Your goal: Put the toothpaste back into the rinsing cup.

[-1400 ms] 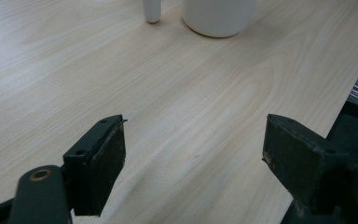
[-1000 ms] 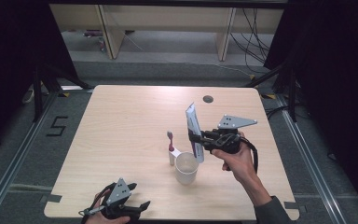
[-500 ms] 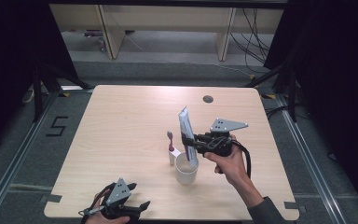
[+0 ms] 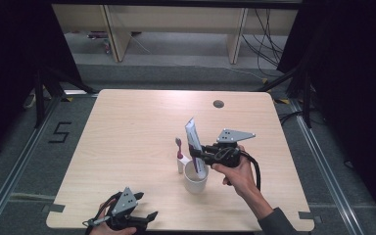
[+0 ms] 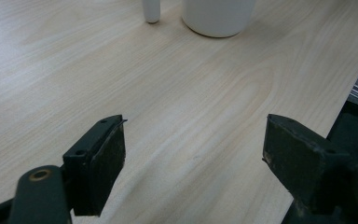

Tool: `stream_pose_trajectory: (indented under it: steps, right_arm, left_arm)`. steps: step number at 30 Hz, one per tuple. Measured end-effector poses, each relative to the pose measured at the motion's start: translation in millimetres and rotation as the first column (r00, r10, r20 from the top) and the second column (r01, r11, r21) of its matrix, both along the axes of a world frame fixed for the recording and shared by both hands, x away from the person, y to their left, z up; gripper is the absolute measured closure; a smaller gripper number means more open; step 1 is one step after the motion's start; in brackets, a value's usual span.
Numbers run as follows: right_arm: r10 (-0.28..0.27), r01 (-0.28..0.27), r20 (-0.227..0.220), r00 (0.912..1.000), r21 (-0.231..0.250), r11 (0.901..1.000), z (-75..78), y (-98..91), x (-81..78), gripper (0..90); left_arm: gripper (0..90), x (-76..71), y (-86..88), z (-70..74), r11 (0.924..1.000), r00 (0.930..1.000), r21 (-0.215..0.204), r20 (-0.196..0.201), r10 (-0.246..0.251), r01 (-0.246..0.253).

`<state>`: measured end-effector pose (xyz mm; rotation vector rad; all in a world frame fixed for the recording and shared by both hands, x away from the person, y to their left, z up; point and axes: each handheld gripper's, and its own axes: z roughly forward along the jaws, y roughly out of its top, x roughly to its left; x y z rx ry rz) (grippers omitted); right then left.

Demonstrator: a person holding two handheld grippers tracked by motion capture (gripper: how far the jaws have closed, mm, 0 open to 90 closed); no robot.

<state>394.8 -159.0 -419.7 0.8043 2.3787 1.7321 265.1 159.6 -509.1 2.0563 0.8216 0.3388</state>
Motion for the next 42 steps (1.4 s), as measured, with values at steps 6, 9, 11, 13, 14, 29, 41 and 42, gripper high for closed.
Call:
stream_pose_trajectory:
  steps: [6,9,11,13,14,29,41,42]
  right_arm:
    - [0.009,-0.009,-0.016,0.9998,-0.009,0.9999,-6.3,1.0,0.0,77.3]
    - [0.020,-0.020,-0.007,0.9998,-0.018,0.9996,-9.4,0.7,0.2,77.3]
    - [0.011,-0.011,-0.004,0.9999,-0.026,0.9996,-11.9,0.3,0.0,77.3]
    - [0.011,-0.011,-0.018,0.9998,-0.032,0.9994,-14.2,-0.4,-0.4,77.3]
    - [0.008,-0.009,-0.040,0.9991,-0.024,0.9997,-15.3,0.0,-1.7,77.2]
    - [0.043,-0.045,-0.028,0.9987,-0.064,0.9970,-25.1,6.6,-3.5,77.0]
    - [0.036,-0.040,-0.036,0.9987,-0.136,0.9899,-27.6,8.2,-8.0,74.9]
    - [0.037,-0.042,-0.036,0.9987,-0.141,0.9891,-27.6,8.0,-8.1,73.9]
  left_arm:
    - [20.7,0.0,0.4,0.0,1.0000,1.0000,0.001,-0.001,0.001,-0.001]
    - [20.7,-0.1,0.2,-0.2,1.0000,1.0000,-0.003,-0.003,0.001,-0.001]
    - [20.7,0.0,0.0,-0.1,1.0000,1.0000,0.000,-0.005,-0.001,0.001]
    - [20.7,-0.3,1.3,0.8,0.9997,0.9999,0.020,-0.007,-0.016,0.016]
    - [20.7,-0.3,-0.2,-0.3,1.0000,1.0000,-0.003,-0.005,-0.004,0.004]
    - [20.7,-0.3,0.3,0.0,0.9999,0.9999,0.005,-0.005,-0.009,0.009]
    - [20.7,-0.1,-0.2,-0.4,1.0000,1.0000,0.000,-0.009,-0.003,0.003]
    - [20.7,0.1,-0.1,-0.4,1.0000,1.0000,0.004,-0.008,-0.003,0.003]
